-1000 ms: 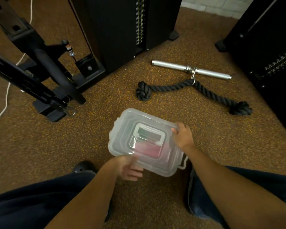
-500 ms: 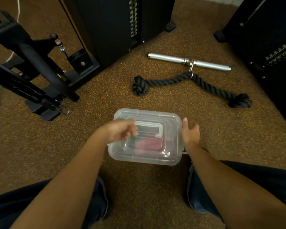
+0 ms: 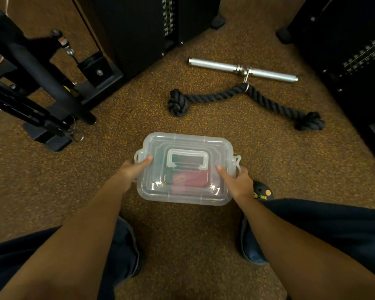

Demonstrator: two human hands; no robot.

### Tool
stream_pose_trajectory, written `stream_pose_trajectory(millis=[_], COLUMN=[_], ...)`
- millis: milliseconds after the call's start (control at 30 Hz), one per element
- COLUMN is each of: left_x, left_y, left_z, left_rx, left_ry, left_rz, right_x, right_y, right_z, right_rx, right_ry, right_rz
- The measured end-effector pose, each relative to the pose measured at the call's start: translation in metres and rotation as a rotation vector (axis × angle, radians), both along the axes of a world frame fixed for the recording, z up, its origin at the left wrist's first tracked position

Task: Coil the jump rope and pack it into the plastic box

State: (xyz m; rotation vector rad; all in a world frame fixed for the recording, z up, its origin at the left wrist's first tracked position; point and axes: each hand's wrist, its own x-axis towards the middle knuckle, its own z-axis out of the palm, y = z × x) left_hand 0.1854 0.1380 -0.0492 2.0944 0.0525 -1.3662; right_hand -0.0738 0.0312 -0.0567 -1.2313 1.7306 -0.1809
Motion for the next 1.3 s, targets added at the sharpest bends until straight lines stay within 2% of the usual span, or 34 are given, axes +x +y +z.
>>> stream_pose_trajectory(millis=[100, 300, 467, 833, 1000, 1133, 1200, 1300], left_x=[0.004, -0.019, -0.030, -0.045, -0.045, -0.047, -0.051, -0.065], left_y=[-0.002, -0.007, -0.009, -0.010, -0.014, -0.023, -0.034, -0.045], left_z=[-0.006, 0.002, 0.001, 0.001, 0.001, 0.012, 0.028, 0.056], left_rx=[0.051, 0.007, 0.020, 0.038, 0.105, 0.218, 0.182, -0.008], left_ry=[-0.114, -0.411, -0.555, -0.714, -0.669, -0.638, -0.673, -0.676], left_rz=[-0.033, -0.116, -0.198, -0.290, -0.340, -0.483, -0.550, -0.682], right_x=[0.003, 0.007, 0.008, 0.018, 0.018, 0.018, 0.019, 0.018], right_y=[-0.002, -0.005, -0.004, 0.003, 0.006, 0.001, -0.004, -0.010], right_z=[0.003, 0.001, 0.001, -0.001, -0.002, 0.006, 0.018, 0.043], right_rx=[-0.049, -0.080, -0.108, -0.161, -0.171, -0.125, -0.155, -0.232], right_ry=[0.011, 0.056, 0.115, 0.263, 0.214, 0.195, 0.190, 0.178], right_rz=[0.008, 0.047, 0.078, 0.132, 0.142, 0.144, 0.169, 0.231])
